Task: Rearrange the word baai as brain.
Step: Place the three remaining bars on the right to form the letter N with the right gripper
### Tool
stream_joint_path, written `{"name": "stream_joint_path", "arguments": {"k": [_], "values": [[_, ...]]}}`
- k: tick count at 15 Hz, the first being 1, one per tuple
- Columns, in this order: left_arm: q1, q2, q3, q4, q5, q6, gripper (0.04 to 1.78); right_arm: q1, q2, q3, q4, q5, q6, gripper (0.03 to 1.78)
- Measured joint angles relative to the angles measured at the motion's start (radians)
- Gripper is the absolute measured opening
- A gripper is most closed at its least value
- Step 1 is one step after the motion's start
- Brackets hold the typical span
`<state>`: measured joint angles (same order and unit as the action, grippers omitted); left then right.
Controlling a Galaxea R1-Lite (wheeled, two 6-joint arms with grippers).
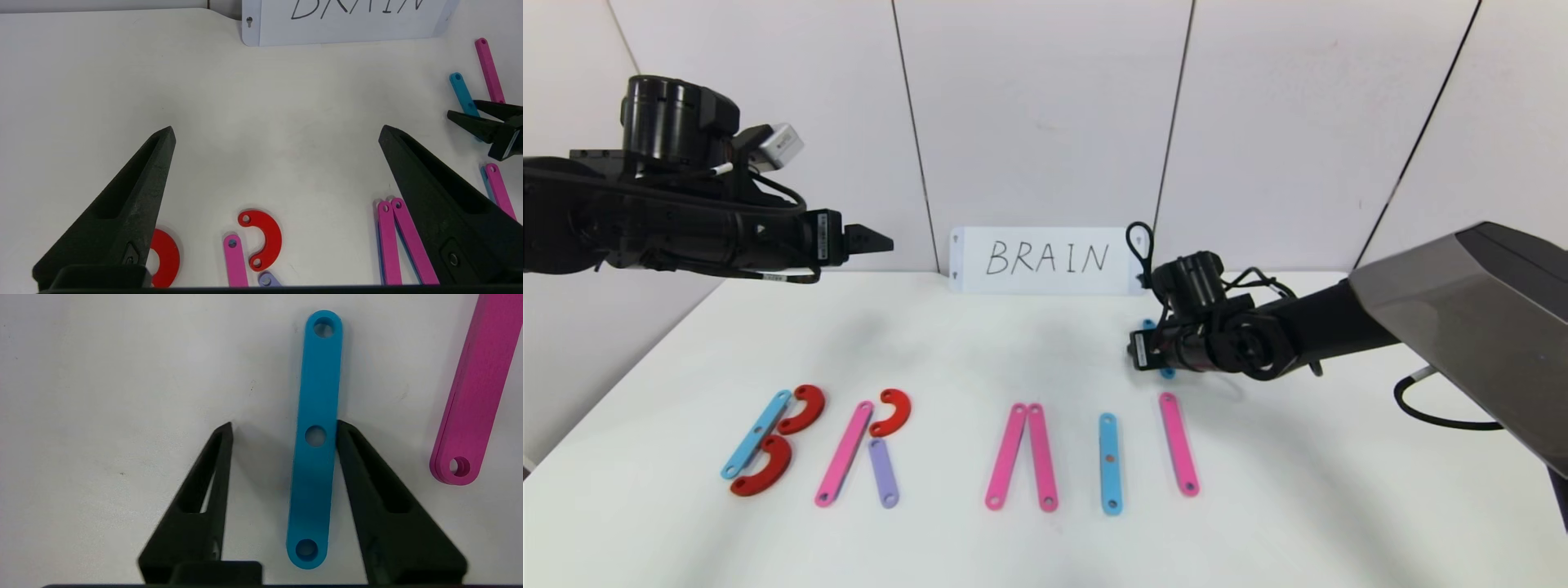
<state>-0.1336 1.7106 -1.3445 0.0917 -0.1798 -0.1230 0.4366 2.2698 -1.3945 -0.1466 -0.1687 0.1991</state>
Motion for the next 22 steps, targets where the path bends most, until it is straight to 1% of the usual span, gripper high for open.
{"name": "stream_joint_path", "arguments": {"k": [2,3,4,7,10,11,14,16,18,19,22], "values": [[0.0,0.0,0.0,0.0,0.0,0.0,1.74,-0.004,0.001,0.0,0.001,0.0,0.001,0.47],[0.0,0.0,0.001,0.0,0.0,0.0,1.74,-0.006,0.001,0.001,0.0,0.0,0.002,0.35],[0.0,0.0,0.001,0.0,0.0,0.0,1.74,-0.007,0.001,0.002,0.0,0.0,0.001,0.28],[0.0,0.0,0.0,0.0,0.0,0.0,1.74,-0.009,-0.004,0.006,0.001,0.001,-0.002,0.27],[0.0,0.0,-0.001,0.0,0.0,0.0,1.74,-0.009,-0.031,0.015,0.003,0.012,-0.003,0.27],[0.0,0.0,-0.001,0.0,0.0,0.0,1.74,-0.01,-0.048,0.025,0.003,0.022,-0.007,0.27],[0.0,-0.001,-0.001,0.0,0.0,0.0,1.74,-0.013,-0.121,0.087,0.003,0.046,-0.03,0.27],[0.0,-0.001,-0.001,0.0,0.0,0.0,1.74,-0.014,-0.186,0.16,0.001,0.056,-0.063,0.27],[0.0,-0.002,-0.001,0.0,0.0,0.0,1.74,-0.016,-0.261,0.249,0.001,0.092,-0.102,0.27],[0.0,-0.003,-0.001,0.0,0.0,0.0,1.74,-0.02,-0.299,0.295,0.001,0.12,-0.125,0.27],[0.0,-0.005,0.0,0.0,0.0,0.0,1.74,-0.043,-0.395,0.423,-0.001,0.224,-0.188,0.27]]}}
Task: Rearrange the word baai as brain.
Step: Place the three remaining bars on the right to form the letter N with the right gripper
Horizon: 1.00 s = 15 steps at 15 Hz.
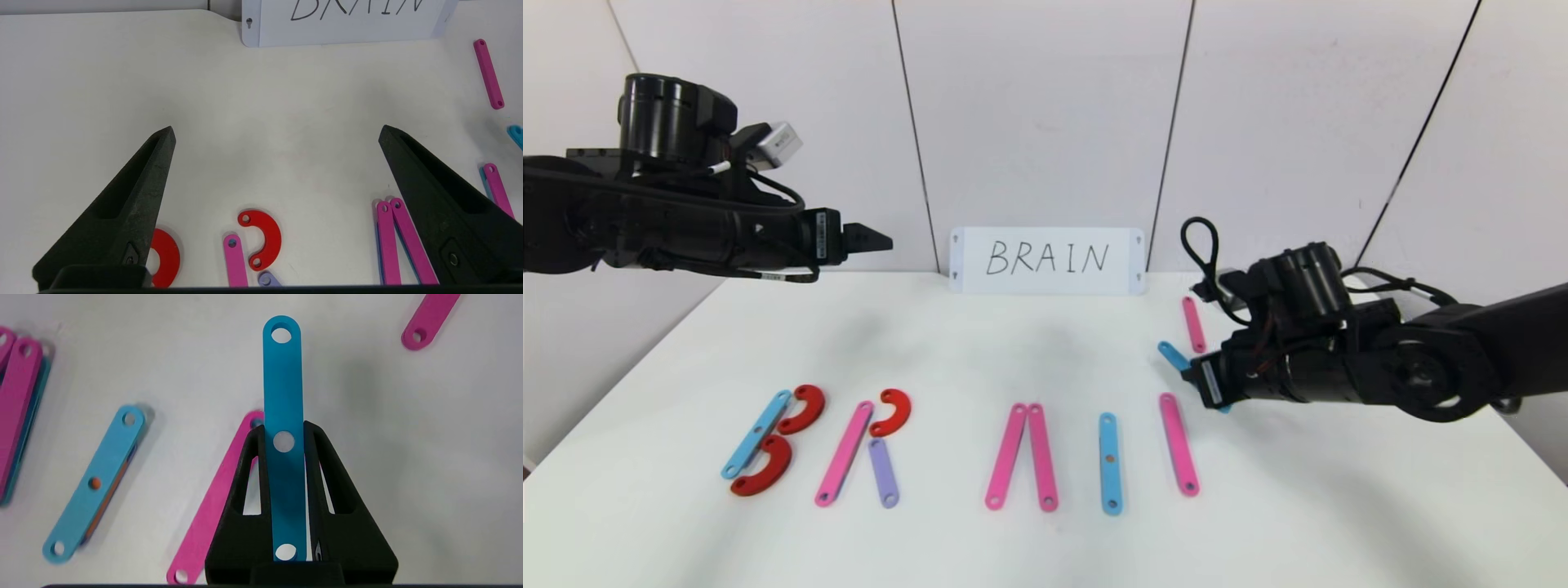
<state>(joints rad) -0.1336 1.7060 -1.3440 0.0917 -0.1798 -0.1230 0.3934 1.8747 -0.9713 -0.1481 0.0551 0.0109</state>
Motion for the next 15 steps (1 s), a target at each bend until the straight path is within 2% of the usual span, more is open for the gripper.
{"name": "stream_joint_path", "arguments": {"k": [1,6,12,15], "values": [[0.0,0.0,0.001,0.0,0.0,0.0,1.74,-0.01,-0.021,0.033,-0.009,0.022,-0.012,0.27],[0.0,-0.003,0.002,0.0,0.0,0.0,1.74,-0.042,-0.042,0.174,-0.156,0.065,-0.069,0.27],[0.0,-0.003,0.002,0.0,0.0,0.0,1.74,-0.053,-0.024,0.225,-0.167,0.07,-0.07,0.27],[0.0,-0.003,0.001,0.0,0.0,0.0,1.74,-0.053,-0.014,0.24,-0.206,0.07,-0.07,0.27]]}}
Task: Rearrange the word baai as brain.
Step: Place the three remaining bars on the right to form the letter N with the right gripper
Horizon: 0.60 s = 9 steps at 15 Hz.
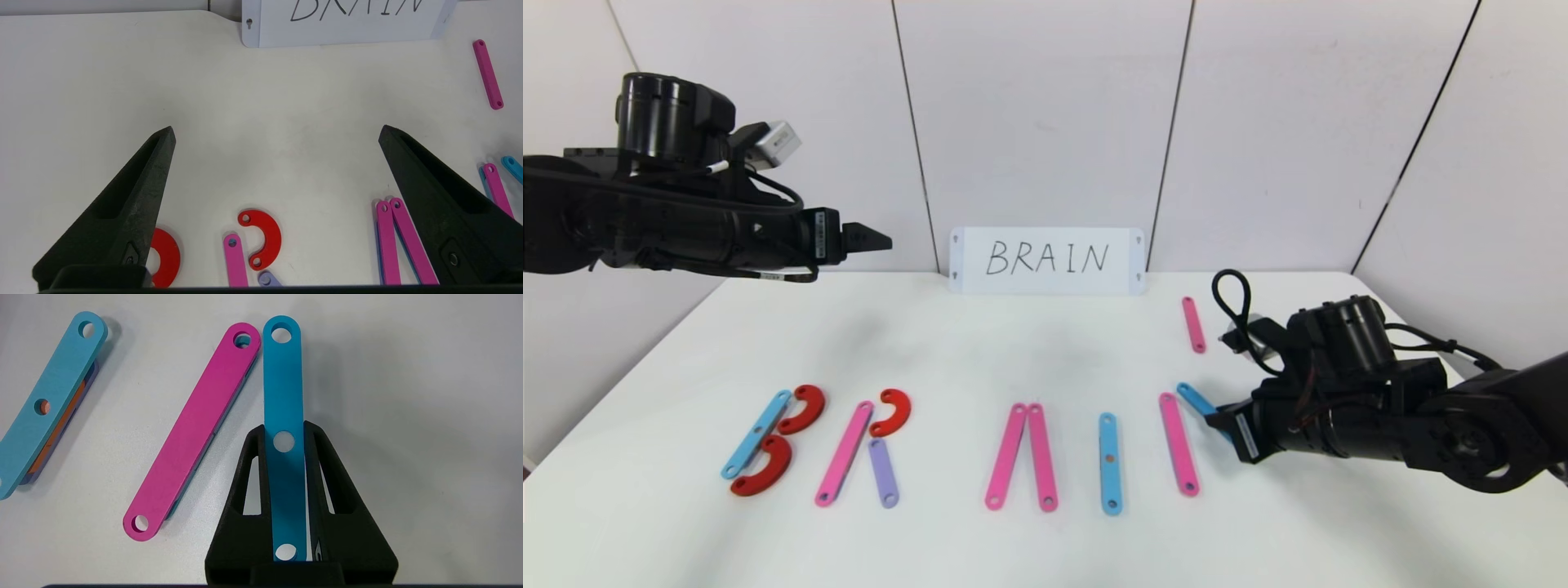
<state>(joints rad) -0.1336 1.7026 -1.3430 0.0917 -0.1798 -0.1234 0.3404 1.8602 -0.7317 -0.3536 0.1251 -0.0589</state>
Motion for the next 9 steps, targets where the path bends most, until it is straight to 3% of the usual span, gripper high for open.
{"name": "stream_joint_path", "arguments": {"k": [9], "values": [[0.0,0.0,-0.001,0.0,0.0,0.0,1.74,0.0,0.021,0.027,-0.023,-0.005,0.013,0.27]]}}
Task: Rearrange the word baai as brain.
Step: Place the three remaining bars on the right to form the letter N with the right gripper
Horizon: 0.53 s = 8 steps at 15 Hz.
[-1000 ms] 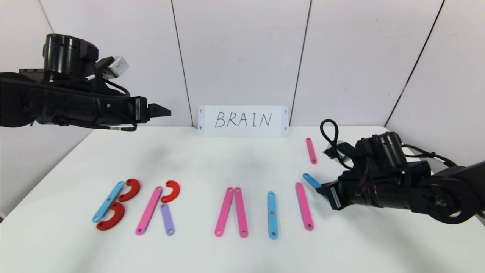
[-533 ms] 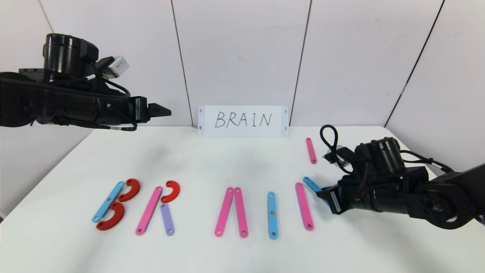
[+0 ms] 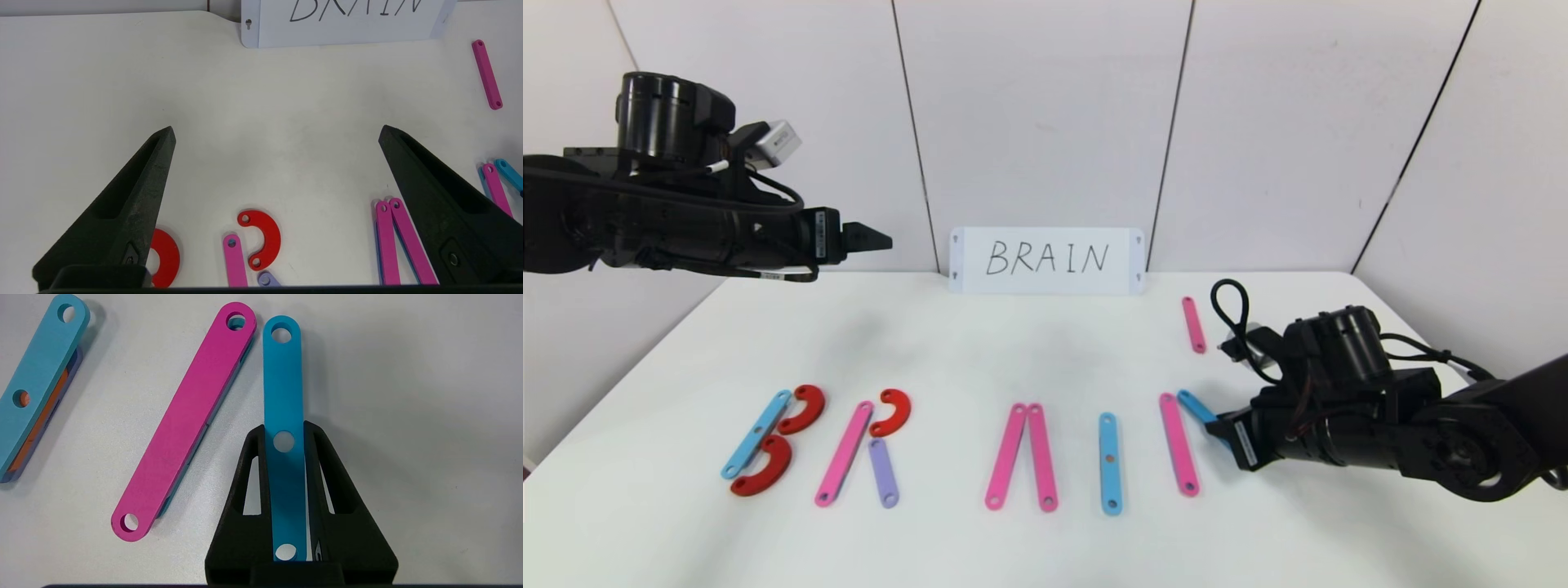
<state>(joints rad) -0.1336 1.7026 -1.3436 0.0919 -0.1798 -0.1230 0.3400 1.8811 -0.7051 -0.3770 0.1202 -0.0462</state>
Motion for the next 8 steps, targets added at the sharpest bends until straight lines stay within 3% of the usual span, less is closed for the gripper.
{"name": "stream_joint_path", "arguments": {"k": [4,6,8], "values": [[-0.001,0.0,0.001,0.0,-0.001,0.0,1.74,0.001,0.006,0.01,-0.017,-0.001,0.0,0.35],[-0.001,0.0,0.001,0.0,-0.001,0.0,1.74,0.001,0.011,0.015,-0.046,-0.005,0.003,0.51],[-0.001,0.0,0.001,0.001,-0.001,0.0,1.74,-0.001,0.013,0.02,-0.052,-0.006,0.004,0.79]]}}
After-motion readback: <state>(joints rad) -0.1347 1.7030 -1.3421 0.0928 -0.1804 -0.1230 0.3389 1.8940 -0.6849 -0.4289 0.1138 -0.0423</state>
